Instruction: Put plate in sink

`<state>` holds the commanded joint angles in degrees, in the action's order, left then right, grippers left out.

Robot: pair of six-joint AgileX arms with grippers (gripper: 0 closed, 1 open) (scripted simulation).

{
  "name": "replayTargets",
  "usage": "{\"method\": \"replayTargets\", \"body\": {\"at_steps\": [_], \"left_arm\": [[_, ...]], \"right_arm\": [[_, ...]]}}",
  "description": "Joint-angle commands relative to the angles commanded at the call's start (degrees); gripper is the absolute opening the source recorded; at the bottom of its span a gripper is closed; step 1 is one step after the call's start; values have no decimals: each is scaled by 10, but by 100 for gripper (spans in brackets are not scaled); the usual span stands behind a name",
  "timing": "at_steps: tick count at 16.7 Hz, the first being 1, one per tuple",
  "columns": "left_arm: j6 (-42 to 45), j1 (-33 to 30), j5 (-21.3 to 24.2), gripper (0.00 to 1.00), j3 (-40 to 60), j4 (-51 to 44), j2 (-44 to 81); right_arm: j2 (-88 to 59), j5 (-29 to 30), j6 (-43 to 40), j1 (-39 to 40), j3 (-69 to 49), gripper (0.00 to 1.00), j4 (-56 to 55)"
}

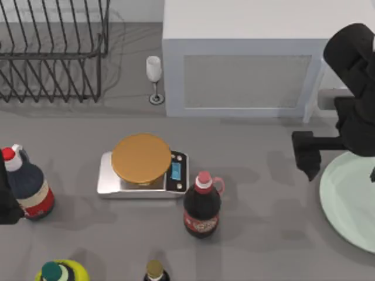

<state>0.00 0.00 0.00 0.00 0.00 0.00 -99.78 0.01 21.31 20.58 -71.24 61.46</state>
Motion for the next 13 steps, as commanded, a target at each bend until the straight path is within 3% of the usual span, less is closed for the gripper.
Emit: {"method": "replayTargets", "body": {"at_steps": [5,13], "left_arm": [[0,0,0,100,0,0,0],[0,0,0,100,0,0,0]], "right_arm": [[-9,0,0,-3,17,100,-23],[-94,0,3,1,123,100,-221]]}}
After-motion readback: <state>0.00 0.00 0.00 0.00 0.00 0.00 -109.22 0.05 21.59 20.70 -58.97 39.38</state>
